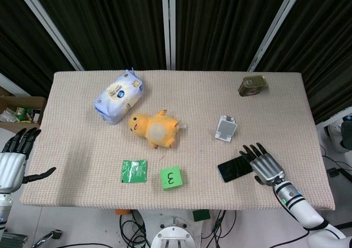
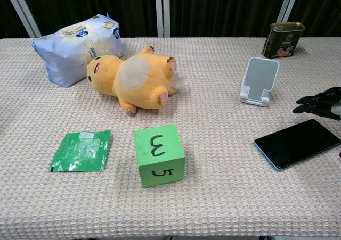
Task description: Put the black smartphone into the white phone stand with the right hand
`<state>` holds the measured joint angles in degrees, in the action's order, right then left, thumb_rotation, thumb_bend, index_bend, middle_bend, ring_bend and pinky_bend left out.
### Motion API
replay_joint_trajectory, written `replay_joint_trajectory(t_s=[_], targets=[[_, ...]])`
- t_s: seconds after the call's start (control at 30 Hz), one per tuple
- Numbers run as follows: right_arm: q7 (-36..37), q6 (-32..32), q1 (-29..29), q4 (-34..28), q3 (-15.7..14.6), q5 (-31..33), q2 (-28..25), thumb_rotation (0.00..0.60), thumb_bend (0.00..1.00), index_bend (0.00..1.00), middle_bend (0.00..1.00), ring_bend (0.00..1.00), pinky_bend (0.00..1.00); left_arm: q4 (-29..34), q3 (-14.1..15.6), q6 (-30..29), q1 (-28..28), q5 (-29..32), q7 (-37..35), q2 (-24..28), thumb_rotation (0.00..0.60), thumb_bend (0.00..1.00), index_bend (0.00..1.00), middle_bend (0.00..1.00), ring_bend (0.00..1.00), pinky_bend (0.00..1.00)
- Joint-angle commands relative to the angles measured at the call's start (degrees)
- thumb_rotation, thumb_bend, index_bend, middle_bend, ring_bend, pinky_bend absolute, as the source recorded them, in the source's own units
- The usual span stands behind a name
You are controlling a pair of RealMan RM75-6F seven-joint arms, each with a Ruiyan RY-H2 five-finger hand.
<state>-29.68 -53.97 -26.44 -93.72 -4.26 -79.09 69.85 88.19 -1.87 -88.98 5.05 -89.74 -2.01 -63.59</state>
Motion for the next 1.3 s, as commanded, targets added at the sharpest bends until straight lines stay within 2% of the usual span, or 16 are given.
replay_joint_trajectory(t_s=[0.03, 0.4, 0.63, 1.03, 1.17, 1.3], targets=[[-0.17, -0.05, -0.02, 0.13, -0.02, -0.01, 0.21, 0.600, 0.32, 0.00, 0.00, 0.00, 0.00, -0.12, -0.01, 0.05, -0.02, 0.05, -0.11, 0.05, 0.416, 0.00, 0.09, 0.08, 0.05, 0.17], [0.49, 0.30, -0.55, 2.25, 0.59, 0.54, 2.66, 0.600, 0.32, 0.00, 0.00, 0.00, 0.00, 0.33, -0.04, -0.53, -0.39, -0.05, -0.13, 0.25, 0.416, 0.00, 0.09, 0.08, 0.05, 0.17], [0.50, 0.39, -0.61, 1.09, 0.43, 0.80, 3.03, 0.600, 0.32, 0.00, 0.00, 0.00, 0.00, 0.97, -0.24, -0.30, -0.28, 0.14, 0.02, 0.93, 0.417, 0.00, 0.09, 0.08, 0.04, 0.17], [-3.66, 0.65, -0.91, 1.30, 0.64, 4.19, 3.95, 0.600, 0.32, 0.00, 0.00, 0.00, 0.00, -0.29, -0.24, 0.50, 0.31, -0.22, -1.56, 0.71, 0.424, 0.00, 0.09, 0.08, 0.05, 0.17], [-4.48, 0.80, -1.27, 1.50, 0.84, 4.84, 4.58, 0.600, 0.32, 0.08, 0.00, 0.00, 0.00, -0.68, -0.27, 0.89, 0.47, 0.01, -1.65, 0.55, 0.425, 0.00, 0.09, 0.08, 0.05, 0.17], [-5.64, 1.21, -1.69, 1.81, 0.77, 5.55, 5.09, 0.600, 0.32, 0.22, 0.00, 0.00, 0.00, -1.02, -0.21, 1.25, 0.62, 0.10, -1.82, 0.29, 0.422, 0.00, 0.09, 0.08, 0.05, 0.17]])
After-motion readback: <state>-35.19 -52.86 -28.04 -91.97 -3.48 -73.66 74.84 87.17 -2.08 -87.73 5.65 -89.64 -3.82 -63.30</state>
